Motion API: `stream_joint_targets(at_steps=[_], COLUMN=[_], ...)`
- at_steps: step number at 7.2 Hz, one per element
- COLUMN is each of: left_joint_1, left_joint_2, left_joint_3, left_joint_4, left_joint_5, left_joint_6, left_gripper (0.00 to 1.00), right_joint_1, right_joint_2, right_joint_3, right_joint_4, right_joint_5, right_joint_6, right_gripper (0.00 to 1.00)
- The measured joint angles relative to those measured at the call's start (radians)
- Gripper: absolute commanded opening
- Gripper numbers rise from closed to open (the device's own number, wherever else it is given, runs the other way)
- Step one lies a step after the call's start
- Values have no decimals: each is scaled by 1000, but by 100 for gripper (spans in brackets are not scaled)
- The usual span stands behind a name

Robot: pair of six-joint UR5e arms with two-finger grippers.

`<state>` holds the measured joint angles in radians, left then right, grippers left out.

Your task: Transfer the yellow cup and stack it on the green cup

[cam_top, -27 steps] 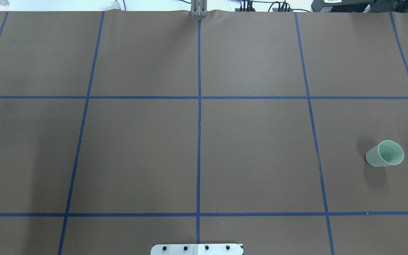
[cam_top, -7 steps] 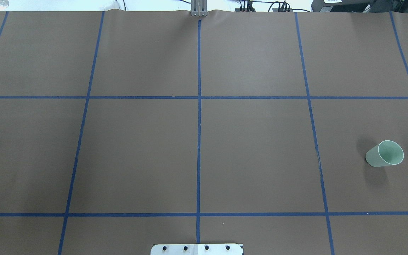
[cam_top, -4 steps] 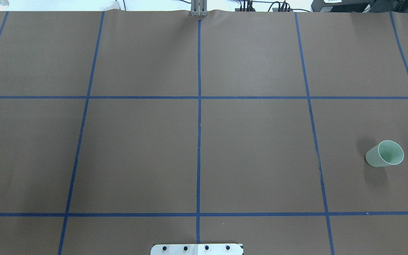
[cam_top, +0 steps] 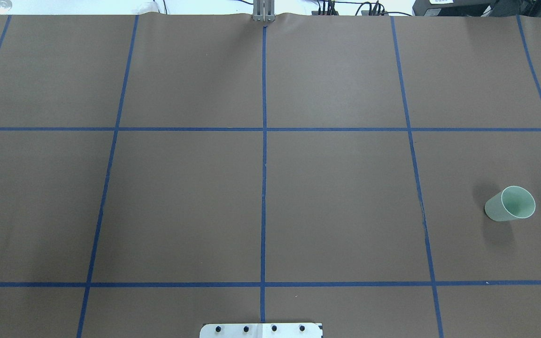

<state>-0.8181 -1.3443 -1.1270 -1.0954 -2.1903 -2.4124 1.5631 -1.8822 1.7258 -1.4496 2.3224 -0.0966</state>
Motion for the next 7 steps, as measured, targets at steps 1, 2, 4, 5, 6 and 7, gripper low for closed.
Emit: stream_joint_targets(at_steps=[1, 2, 4, 5, 6, 7], left_joint_1=[0, 0, 2, 3, 3, 3], left_joint_2=[0, 1, 5, 8, 9, 13], left_joint_3=[2, 2, 2, 1, -2, -8], left_joint_4=[1, 4, 25, 47, 67, 81], left_joint_5=[0, 0, 4, 18, 48, 92], left_joint_6=[18, 41, 110, 149, 179, 198], left_gripper=[52, 51, 47, 45, 42, 42], right_joint_1=[0, 0, 0, 0, 0, 0], right_joint_2=[0, 0, 0, 0, 0, 0], right_joint_3=[0, 0, 0, 0, 1, 1], right_joint_4=[0, 0, 0, -1, -1, -1], right_joint_5=[0, 0, 1, 4, 7, 11], right_joint_6=[0, 1, 1, 2, 2, 2], right_gripper=[100, 100, 100, 100, 100, 100])
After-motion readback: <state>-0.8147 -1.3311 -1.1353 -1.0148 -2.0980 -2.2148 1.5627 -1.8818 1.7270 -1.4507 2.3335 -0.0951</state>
